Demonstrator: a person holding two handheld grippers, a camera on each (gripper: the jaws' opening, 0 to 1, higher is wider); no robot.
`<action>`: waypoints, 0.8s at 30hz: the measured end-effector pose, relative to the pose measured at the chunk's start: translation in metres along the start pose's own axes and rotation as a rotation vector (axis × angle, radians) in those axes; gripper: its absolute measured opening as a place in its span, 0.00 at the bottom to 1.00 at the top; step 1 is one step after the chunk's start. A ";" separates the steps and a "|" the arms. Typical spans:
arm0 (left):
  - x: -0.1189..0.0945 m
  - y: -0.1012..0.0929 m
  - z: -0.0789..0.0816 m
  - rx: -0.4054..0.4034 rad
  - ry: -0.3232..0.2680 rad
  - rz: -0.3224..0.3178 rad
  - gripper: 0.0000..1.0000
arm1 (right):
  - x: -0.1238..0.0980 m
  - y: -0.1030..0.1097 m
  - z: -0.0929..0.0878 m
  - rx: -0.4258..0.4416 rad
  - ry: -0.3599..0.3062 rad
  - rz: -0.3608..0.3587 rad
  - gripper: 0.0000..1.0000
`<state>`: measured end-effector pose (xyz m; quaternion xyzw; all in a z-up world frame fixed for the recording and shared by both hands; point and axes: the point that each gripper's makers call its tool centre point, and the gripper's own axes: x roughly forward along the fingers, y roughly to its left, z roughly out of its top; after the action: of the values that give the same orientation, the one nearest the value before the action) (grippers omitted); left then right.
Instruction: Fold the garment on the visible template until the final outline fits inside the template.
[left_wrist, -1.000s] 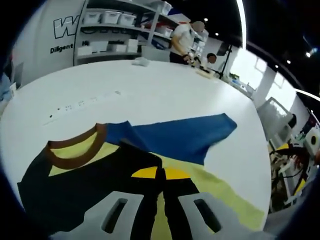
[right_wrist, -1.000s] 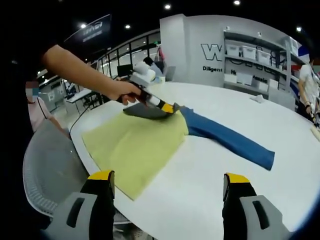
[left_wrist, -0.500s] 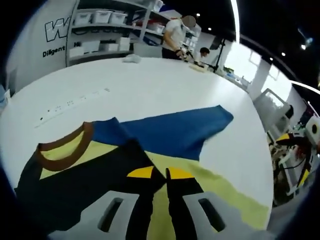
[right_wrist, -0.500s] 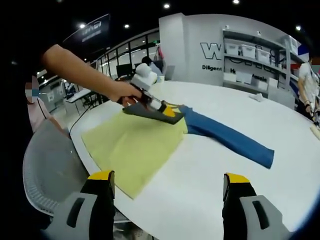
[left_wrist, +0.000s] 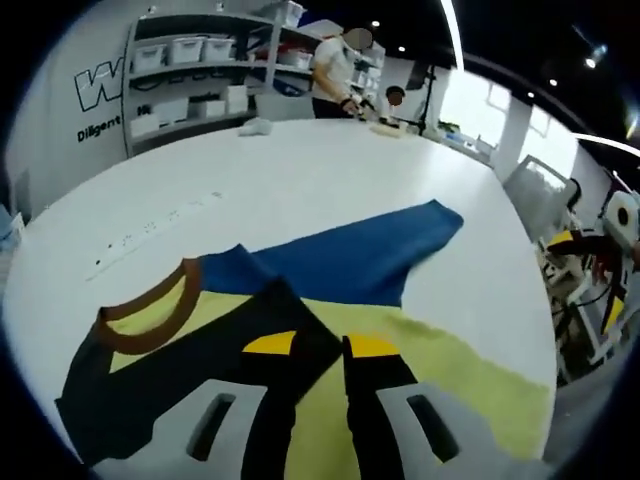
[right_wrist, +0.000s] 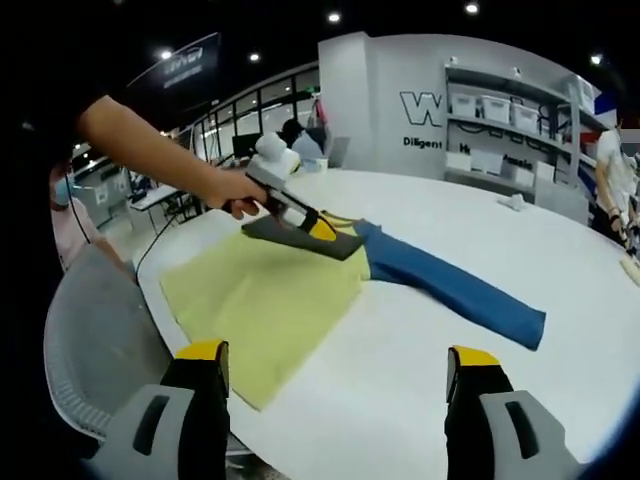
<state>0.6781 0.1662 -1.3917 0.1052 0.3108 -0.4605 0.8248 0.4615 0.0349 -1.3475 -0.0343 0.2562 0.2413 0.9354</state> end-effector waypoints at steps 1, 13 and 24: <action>-0.001 0.000 0.000 0.004 0.000 -0.001 0.16 | 0.000 -0.001 0.001 0.001 -0.004 -0.002 0.88; -0.018 -0.004 0.010 0.130 -0.030 -0.030 0.39 | 0.001 -0.026 0.005 0.012 -0.003 -0.041 0.86; -0.049 -0.011 0.005 0.189 -0.024 -0.047 0.55 | 0.004 -0.050 0.001 0.008 0.018 -0.077 0.85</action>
<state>0.6522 0.1916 -1.3562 0.1698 0.2585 -0.5082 0.8038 0.4887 -0.0073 -1.3518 -0.0426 0.2639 0.2038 0.9418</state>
